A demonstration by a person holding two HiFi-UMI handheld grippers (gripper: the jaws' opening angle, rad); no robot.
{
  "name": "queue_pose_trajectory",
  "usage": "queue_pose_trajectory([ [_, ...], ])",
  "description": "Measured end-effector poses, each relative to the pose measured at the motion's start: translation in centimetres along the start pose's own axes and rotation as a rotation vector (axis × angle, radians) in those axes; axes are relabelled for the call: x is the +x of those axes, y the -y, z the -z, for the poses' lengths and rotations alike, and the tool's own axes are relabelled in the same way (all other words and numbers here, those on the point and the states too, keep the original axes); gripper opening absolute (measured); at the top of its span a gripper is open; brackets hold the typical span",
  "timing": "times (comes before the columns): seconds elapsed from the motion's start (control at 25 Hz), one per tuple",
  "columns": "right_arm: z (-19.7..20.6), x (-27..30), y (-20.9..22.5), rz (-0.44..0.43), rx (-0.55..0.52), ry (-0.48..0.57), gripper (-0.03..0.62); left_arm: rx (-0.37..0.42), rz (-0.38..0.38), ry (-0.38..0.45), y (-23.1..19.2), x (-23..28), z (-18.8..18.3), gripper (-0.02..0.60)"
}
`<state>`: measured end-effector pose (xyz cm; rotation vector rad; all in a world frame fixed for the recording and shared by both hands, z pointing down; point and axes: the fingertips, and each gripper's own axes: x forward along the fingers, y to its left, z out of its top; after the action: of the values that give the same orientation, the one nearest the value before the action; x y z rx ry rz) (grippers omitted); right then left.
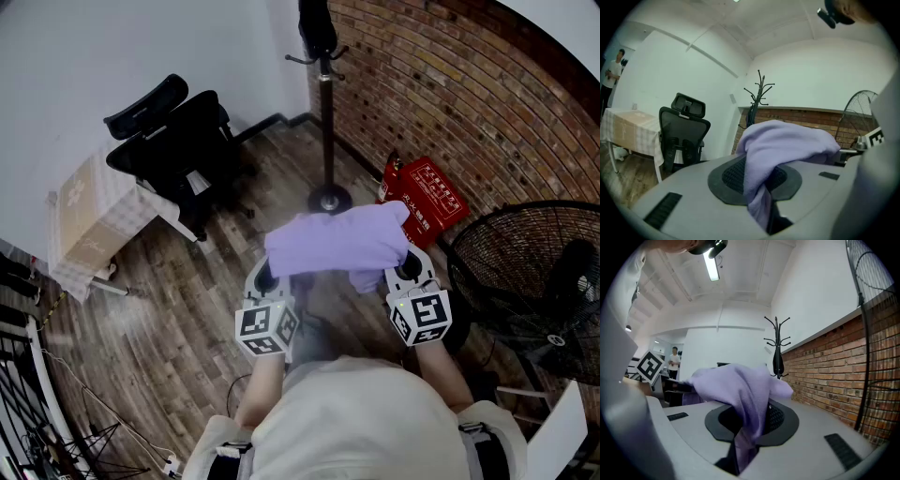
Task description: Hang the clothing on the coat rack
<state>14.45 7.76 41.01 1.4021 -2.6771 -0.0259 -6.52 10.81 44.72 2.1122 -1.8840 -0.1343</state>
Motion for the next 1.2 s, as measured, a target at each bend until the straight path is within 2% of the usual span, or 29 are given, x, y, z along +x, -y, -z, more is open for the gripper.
queue_pose_trajectory([
  [0.24, -0.3, -5.4, -0.7, 0.02, -0.023, 0.006, 0.054, 0.05, 0.015, -0.03, 2.9, -4.7, 1.2, 0.058],
  [0.44, -0.3, -7.2, -1.9, 0.021, 0.004, 0.017, 0.054, 0.05, 0.025, -0.026, 3.3, -6.9, 1.4, 0.058],
  [0.68, 0.1, -8.4, -2.3, 0.008, 0.015, 0.014, 0.054, 0.061, 0.026, -0.009, 3.8, -8.1, 1.2, 0.058],
  [1.2, -0.6, -9.7, -2.0, 0.005, 0.02, 0.036, 0.054, 0.031, 0.04, 0.017, 5.0, -8.7, 0.9, 0.058],
])
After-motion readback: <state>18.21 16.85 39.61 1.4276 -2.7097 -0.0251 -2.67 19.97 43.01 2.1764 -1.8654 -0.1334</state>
